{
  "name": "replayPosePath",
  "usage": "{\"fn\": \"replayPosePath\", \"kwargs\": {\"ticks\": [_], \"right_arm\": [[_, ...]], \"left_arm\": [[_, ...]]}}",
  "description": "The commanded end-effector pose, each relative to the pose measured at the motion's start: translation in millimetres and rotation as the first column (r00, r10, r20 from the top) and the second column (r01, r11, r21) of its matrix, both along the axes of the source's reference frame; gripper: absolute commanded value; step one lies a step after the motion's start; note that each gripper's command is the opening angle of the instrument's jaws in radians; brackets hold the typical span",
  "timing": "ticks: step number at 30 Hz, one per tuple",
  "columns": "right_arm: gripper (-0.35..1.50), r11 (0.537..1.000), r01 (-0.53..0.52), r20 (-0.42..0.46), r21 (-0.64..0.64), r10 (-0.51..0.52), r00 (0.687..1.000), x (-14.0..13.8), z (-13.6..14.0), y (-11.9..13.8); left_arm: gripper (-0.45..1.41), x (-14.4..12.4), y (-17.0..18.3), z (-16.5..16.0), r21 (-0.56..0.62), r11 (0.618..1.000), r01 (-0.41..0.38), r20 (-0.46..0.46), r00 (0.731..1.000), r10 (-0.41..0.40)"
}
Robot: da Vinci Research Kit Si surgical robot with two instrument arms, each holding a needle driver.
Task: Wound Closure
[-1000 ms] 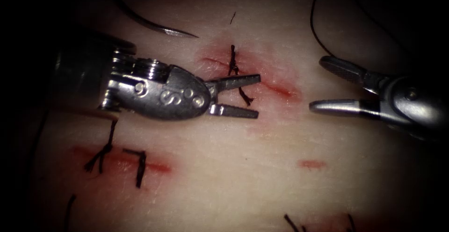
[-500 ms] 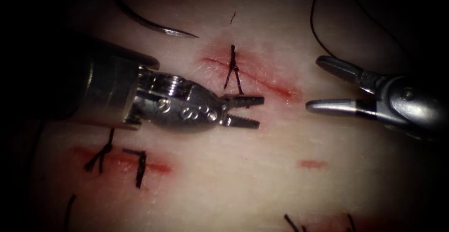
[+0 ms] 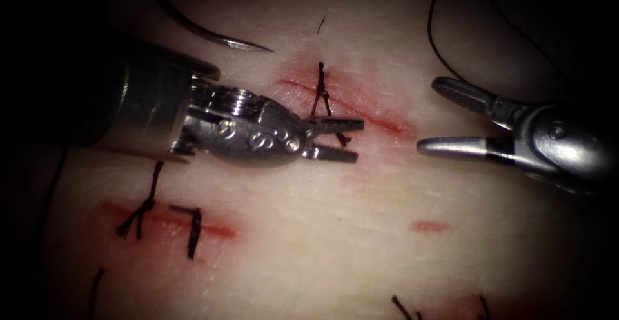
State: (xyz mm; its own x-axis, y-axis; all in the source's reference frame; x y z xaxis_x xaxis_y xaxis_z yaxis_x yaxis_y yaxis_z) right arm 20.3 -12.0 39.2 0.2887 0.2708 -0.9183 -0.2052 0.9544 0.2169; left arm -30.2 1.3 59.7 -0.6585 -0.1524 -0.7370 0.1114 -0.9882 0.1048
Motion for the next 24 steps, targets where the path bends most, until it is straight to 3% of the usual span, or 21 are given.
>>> {"fn": "replayPosePath", "kwargs": {"ticks": [1,5,9,18,21,24], "right_arm": [[0.49,1.0,0.0,-0.002,-0.002,0.0,1.0,0.9,0.2,0.3],[0.49,1.0,0.0,-0.002,-0.002,0.0,1.0,0.9,0.2,0.3],[0.46,1.0,0.001,0.0,-0.002,-0.001,1.0,1.0,0.3,0.3],[0.46,0.999,0.025,-0.02,-0.029,-0.025,0.999,1.3,1.3,0.4],[0.78,0.997,0.036,-0.016,-0.07,-0.037,0.999,1.9,2.3,0.5],[0.91,0.994,0.052,-0.024,-0.095,-0.054,0.998,3.0,3.4,0.3]], "left_arm": [[0.21,-0.5,0.0,0.5,-0.001,1.0,0.0,0.0,1.0,0.0],[0.02,-0.5,0.0,0.5,-0.003,1.0,0.004,-0.005,1.0,-0.004],[-0.45,-0.2,0.1,0.3,-0.012,1.0,-0.011,-0.006,1.0,0.011],[-0.45,1.8,1.5,-0.5,-0.05,0.999,0.018,0.105,0.994,-0.012],[-0.45,2.4,1.8,-0.4,-0.05,0.999,0.0,0.162,0.987,0.008],[-0.45,2.9,2.1,-0.1,-0.041,0.999,-0.005,0.228,0.974,0.015]]}}
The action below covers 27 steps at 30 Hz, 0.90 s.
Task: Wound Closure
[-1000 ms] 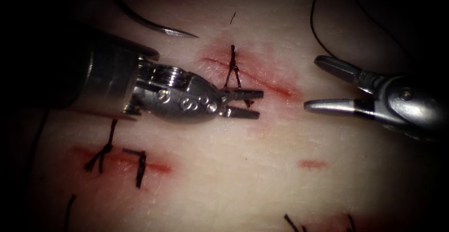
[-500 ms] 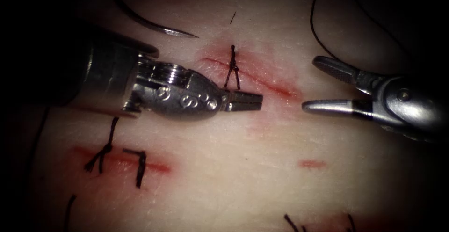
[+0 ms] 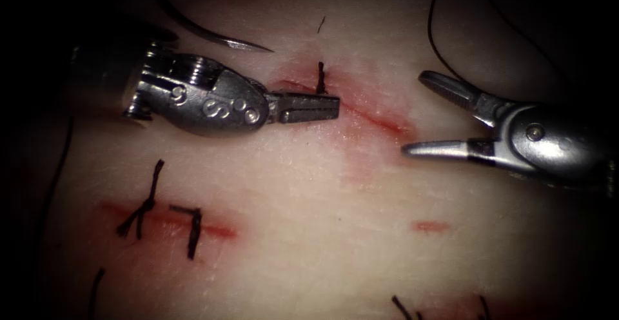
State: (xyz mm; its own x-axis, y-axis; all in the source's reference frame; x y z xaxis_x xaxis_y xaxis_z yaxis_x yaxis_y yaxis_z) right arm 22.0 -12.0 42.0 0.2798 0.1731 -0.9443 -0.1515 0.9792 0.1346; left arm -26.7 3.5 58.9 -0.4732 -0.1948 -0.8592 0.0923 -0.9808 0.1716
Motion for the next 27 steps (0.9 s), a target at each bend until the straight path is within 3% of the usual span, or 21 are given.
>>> {"fn": "replayPosePath", "kwargs": {"ticks": [1,5,12,18,27], "right_arm": [[0.91,1.0,0.005,-0.006,-0.014,-0.005,1.0,1.6,0.9,0.4],[1.03,0.997,0.02,-0.009,-0.07,-0.021,1.0,4.2,2.2,0.6],[1.03,0.992,0.03,-0.008,-0.125,-0.032,0.999,7.5,3.1,0.6],[1.01,0.986,0.037,-0.004,-0.164,-0.038,0.999,10.8,3.3,0.6],[0.99,0.981,0.038,0.0,-0.188,-0.039,0.999,12.2,4.6,0.5]], "left_arm": [[-0.45,-0.5,0.1,0.8,0.013,1.0,0.001,0.028,1.0,-0.001],[-0.45,0.2,0.3,1.3,0.022,1.0,-0.02,0.142,0.99,0.017],[-0.45,1.1,0.5,1.4,0.055,0.998,-0.006,0.232,0.973,-0.007],[-0.45,1.2,0.7,1.8,0.059,0.998,-0.022,0.26,0.965,0.006],[-0.45,1.2,0.4,2.0,0.094,0.995,-0.029,0.275,0.961,0.002]]}}
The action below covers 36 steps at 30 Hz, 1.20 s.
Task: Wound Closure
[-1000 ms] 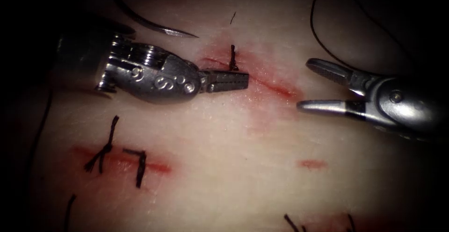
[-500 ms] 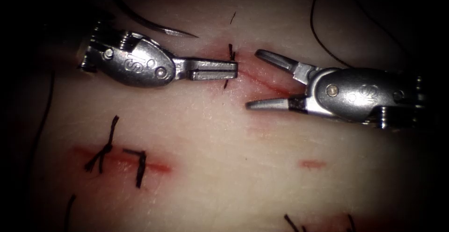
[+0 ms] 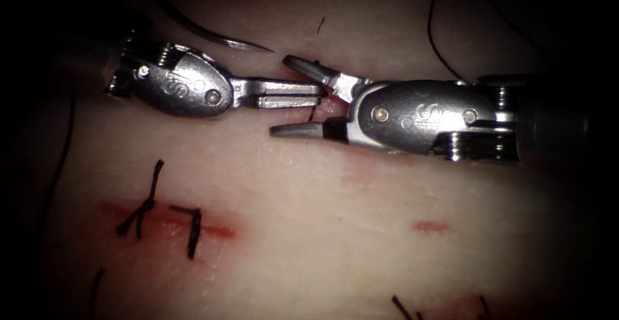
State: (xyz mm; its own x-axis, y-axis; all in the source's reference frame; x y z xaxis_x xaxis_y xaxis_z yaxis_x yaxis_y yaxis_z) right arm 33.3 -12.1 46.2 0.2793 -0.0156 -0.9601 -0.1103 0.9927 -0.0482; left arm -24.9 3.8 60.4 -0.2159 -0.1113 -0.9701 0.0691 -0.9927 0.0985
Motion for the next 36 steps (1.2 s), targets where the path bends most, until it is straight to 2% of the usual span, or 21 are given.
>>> {"fn": "replayPosePath", "kwargs": {"ticks": [1,4,14,26,28,31,34,35,36], "right_arm": [[0.96,1.0,-0.003,0.002,-0.009,0.003,1.0,1.0,0.6,0.9],[0.91,1.0,-0.005,0.004,-0.021,0.005,1.0,1.5,0.7,1.1],[0.91,0.999,0.002,-0.001,-0.047,-0.002,1.0,3.0,1.7,0.3],[0.88,0.997,0.003,-0.042,-0.078,-0.007,0.999,3.1,2.9,0.5],[0.83,0.996,-0.001,-0.048,-0.087,-0.003,0.999,3.1,2.9,0.6],[0.64,0.995,-0.006,-0.053,-0.095,0.001,0.999,3.2,3.0,0.8],[0.35,0.994,-0.012,-0.061,-0.105,0.006,0.998,3.2,3.0,0.8],[0.22,0.994,-0.012,-0.062,-0.105,0.005,0.998,3.3,3.0,0.7],[-0.15,0.994,-0.01,-0.064,-0.105,0.003,0.998,3.3,2.9,0.7]], "left_arm": [[-0.45,-0.6,-0.2,0.6,0.01,1.0,-0.002,0.003,1.0,0.002],[-0.45,-0.6,-0.6,0.7,0.019,1.0,-0.004,0.007,1.0,0.004],[-0.45,-0.5,-0.9,0.6,0.028,1.0,-0.013,0.022,1.0,0.012],[-0.45,-0.4,-0.7,0.6,0.072,0.997,0.014,0.065,0.998,-0.019],[-0.45,-0.4,-0.7,0.6,0.083,0.996,0.019,0.073,0.997,-0.025],[-0.45,-0.4,-0.7,0.6,0.087,0.996,0.023,0.082,0.996,-0.03],[-0.45,-0.4,-0.6,0.6,0.093,0.995,0.023,0.082,0.996,-0.03],[-0.45,-0.4,-0.6,0.6,0.093,0.995,0.022,0.083,0.996,-0.03],[-0.45,-0.4,-0.6,0.6,0.099,0.995,0.024,0.085,0.996,-0.033]]}}
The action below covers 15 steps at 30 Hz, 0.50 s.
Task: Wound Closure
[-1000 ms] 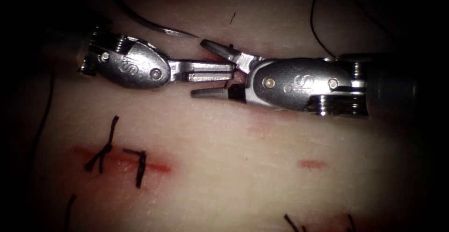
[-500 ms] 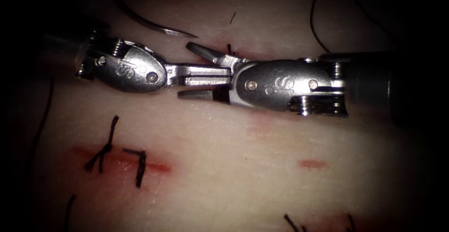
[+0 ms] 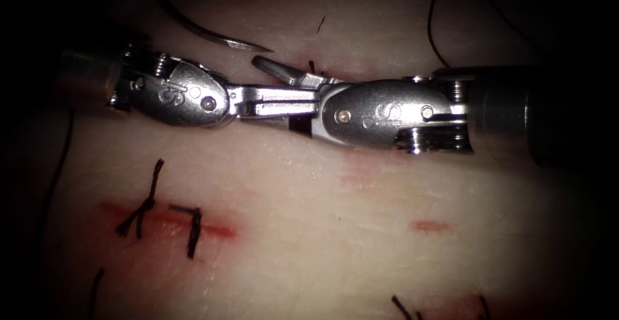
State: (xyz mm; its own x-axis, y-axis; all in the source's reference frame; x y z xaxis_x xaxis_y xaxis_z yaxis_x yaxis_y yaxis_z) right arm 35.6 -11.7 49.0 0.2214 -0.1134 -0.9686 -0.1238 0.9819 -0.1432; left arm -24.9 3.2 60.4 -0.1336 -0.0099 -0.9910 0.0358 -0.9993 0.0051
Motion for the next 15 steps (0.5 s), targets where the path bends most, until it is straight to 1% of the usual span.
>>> {"fn": "replayPosePath", "kwargs": {"ticks": [1,12,13,14,15], "right_arm": [[-0.35,1.0,0.005,-0.006,-0.002,-0.005,1.0,1.0,0.1,0.3],[-0.35,1.0,0.009,-0.003,-0.028,-0.009,1.0,0.7,-0.1,0.0],[0.04,1.0,0.011,0.0,-0.028,-0.011,1.0,0.5,-0.2,-0.1],[0.31,0.999,0.009,0.001,-0.035,-0.009,1.0,0.2,-0.2,-0.1],[0.52,1.0,0.003,0.003,-0.024,-0.003,1.0,0.0,-0.3,-0.3]], "left_arm": [[-0.45,-0.5,0.0,0.6,0.0,1.0,0.0,0.001,1.0,0.0],[-0.45,-0.4,-0.2,0.6,0.015,1.0,0.0,0.006,1.0,0.0],[-0.45,-0.2,-0.3,0.5,0.016,1.0,-0.003,0.008,1.0,0.002],[-0.45,-0.1,-0.3,0.4,0.016,1.0,-0.003,0.011,1.0,0.002],[-0.45,0.1,-0.4,0.2,0.017,1.0,-0.002,0.011,1.0,0.002]]}}
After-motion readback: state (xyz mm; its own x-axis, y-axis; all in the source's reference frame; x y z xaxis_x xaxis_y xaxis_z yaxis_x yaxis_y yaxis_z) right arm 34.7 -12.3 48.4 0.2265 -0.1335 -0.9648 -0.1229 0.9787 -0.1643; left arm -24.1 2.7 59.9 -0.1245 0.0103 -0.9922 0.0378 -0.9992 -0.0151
